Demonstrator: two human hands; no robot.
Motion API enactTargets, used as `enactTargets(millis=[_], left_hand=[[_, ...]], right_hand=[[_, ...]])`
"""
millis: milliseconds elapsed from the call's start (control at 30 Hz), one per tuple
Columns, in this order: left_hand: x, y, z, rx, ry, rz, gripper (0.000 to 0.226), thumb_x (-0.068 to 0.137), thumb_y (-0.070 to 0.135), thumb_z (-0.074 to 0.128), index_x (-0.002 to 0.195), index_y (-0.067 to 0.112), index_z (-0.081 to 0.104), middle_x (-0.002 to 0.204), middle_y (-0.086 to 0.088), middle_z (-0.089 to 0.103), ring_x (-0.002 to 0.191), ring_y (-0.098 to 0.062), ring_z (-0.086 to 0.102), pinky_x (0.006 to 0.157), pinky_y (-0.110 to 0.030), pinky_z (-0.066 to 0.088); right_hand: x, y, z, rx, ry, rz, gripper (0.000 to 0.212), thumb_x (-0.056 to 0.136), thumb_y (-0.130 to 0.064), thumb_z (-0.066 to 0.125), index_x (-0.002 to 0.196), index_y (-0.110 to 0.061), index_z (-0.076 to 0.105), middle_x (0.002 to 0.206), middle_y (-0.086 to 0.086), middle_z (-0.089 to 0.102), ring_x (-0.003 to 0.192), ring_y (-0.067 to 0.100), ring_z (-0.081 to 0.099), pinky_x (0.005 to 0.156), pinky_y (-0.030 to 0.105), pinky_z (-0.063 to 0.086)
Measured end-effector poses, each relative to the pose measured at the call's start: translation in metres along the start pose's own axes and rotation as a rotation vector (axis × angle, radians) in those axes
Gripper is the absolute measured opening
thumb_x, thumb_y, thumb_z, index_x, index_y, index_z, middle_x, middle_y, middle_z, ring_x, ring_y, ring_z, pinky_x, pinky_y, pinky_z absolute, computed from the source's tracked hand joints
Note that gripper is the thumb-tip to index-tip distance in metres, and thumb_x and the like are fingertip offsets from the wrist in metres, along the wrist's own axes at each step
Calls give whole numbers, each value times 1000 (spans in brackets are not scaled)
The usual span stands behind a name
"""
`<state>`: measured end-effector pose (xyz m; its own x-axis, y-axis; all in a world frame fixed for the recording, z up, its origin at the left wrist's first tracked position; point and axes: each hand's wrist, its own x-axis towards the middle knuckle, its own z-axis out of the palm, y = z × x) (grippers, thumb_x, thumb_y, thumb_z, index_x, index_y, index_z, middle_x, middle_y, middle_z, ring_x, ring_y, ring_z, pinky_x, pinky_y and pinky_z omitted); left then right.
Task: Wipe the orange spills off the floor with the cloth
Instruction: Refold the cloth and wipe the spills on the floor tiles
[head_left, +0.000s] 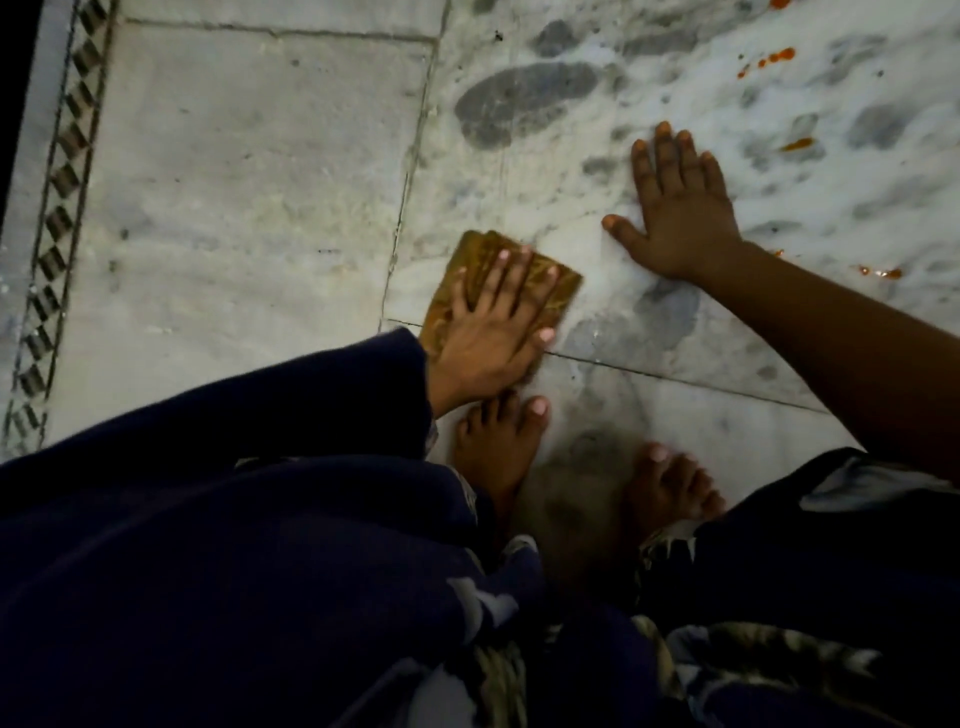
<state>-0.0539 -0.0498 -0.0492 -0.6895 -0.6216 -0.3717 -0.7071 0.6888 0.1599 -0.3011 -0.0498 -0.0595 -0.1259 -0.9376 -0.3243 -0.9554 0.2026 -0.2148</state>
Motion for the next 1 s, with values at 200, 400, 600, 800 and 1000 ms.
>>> enactTargets(millis=[200, 400, 600, 800, 1000], left_hand=[[21, -12, -14, 179, -8, 349, 60, 91, 52, 6, 146, 30, 0, 159, -4, 2, 146, -24, 0, 112, -54, -3], [10, -104, -26, 116, 94, 64, 62, 95, 54, 10, 148, 23, 13, 156, -13, 17, 144, -30, 14, 110, -61, 12], [18, -47, -18, 74, 97, -54, 71, 88, 55, 10, 150, 21, 6, 158, -13, -1, 146, -28, -3, 110, -57, -9], [68, -29, -28, 156, 97, 259, 62, 92, 53, 14, 149, 28, 12, 158, -11, 9, 145, -30, 3, 111, -53, -6], [145, -54, -67, -38, 155, -206, 57, 99, 47, 22, 150, 28, 4, 159, -8, -5, 145, -29, -8, 110, -59, -8]], right_hand=[[-4, 0, -1, 32, 18, -16, 100, 72, -72, 2, 150, -10, 1, 157, 17, -5, 145, 33, -5, 115, 45, -2], [-1, 4, 2, 26, 31, -27, 95, 76, -71, 9, 150, -11, 1, 157, 16, -5, 145, 32, -4, 115, 43, -2], [-1, 4, 7, 47, 87, -18, 96, 75, -71, 5, 151, -11, 4, 157, 16, -2, 145, 31, -2, 115, 42, -2], [-5, 7, 9, 77, 171, 19, 77, 88, -58, 13, 150, -13, 13, 157, 14, 8, 145, 30, 5, 115, 41, -2], [-26, 26, 7, 65, 254, 95, 69, 93, -52, 19, 150, -12, 15, 157, 14, 9, 145, 28, 8, 115, 39, 0]])
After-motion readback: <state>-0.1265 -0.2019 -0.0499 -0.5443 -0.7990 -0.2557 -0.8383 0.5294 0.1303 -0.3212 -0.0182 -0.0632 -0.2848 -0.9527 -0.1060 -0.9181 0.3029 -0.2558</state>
